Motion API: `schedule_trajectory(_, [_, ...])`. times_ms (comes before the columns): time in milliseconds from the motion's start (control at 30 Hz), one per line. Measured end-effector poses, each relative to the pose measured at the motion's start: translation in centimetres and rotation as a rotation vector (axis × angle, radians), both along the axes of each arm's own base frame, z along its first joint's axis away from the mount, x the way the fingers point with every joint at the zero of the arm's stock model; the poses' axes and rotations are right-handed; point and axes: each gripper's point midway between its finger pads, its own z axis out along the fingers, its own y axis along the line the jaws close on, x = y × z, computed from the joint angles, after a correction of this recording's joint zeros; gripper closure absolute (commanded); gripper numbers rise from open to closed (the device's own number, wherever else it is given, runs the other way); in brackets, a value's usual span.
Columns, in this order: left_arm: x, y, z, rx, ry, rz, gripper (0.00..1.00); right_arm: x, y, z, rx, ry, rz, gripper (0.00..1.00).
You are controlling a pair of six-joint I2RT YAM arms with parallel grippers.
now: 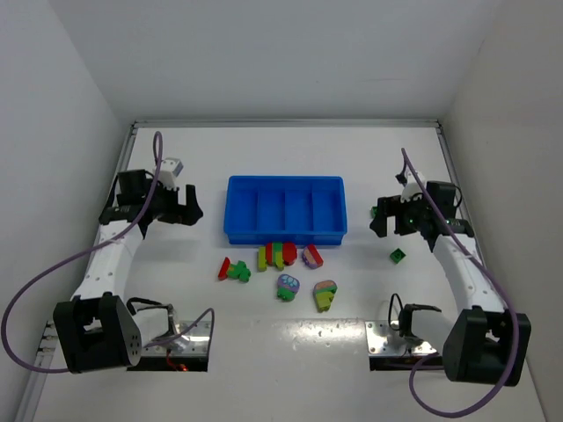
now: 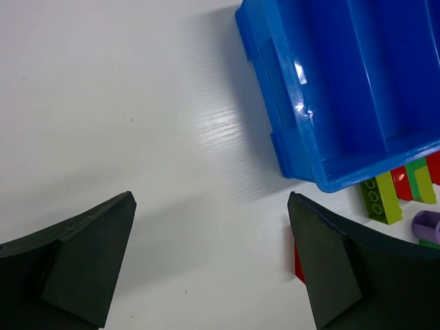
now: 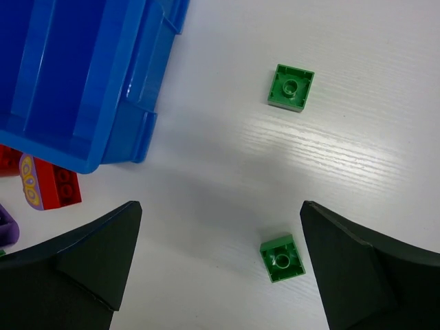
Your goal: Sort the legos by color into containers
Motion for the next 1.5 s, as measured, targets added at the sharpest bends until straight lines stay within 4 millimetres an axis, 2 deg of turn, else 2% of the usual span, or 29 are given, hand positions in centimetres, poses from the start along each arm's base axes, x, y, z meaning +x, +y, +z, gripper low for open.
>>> schedule_trajectory(233, [0.0, 0.1, -0.1, 0.0, 0.007, 0.007, 0.0, 0.0, 0.2, -1.6, 0.025, 0.067, 0.002, 0.01])
schedule_trajectory(367, [0.0, 0.0, -0.1, -0.003, 0.008, 0.007, 0.0, 0.6, -0.6, -2.6, 0.003, 0.098, -0.051, 0.02])
schedule_trajectory(467, [0.0, 0.0, -0.3, -0.004, 0.014, 0.007, 0.0, 1.4, -1.1, -2.9, -0.013, 0.093, -0.079, 0.07])
schedule_trajectory(533, [0.0, 0.0, -0.5, -0.011, 0.023, 0.007, 0.0, 2.4, -1.5, -3.0, -0.019, 0.098, -0.096, 0.07])
schedule_trajectory(700, [0.0, -0.3, -1.4, -0.032, 0.06, 0.003, 0.0, 5.0, -2.2, -4.8, -0.038, 0.141, -0.12, 0.08])
schedule_trajectory(900, [0.2, -0.4, -2.5, -0.043, 0.096, 0.001, 0.0, 6.3, -2.5, -7.9, -0.058, 0.223, -0.135, 0.11])
schedule_trajectory(1133, [0.4, -0.4, -4.1, -0.056, 0.149, 0.002, 0.0, 8.0, -1.9, -8.8, -0.079, 0.229, -0.129, 0.12])
schedule_trajectory(1267, [0.6, -0.4, -4.2, -0.059, 0.148, 0.0, 0.0, 9.0, -1.6, -9.1, -0.105, 0.219, -0.126, 0.18])
schedule_trajectory(1500, [1.0, -0.3, -4.1, -0.057, 0.136, 0.001, 0.0, 9.0, -1.5, -9.9, -0.159, 0.231, -0.137, 0.42])
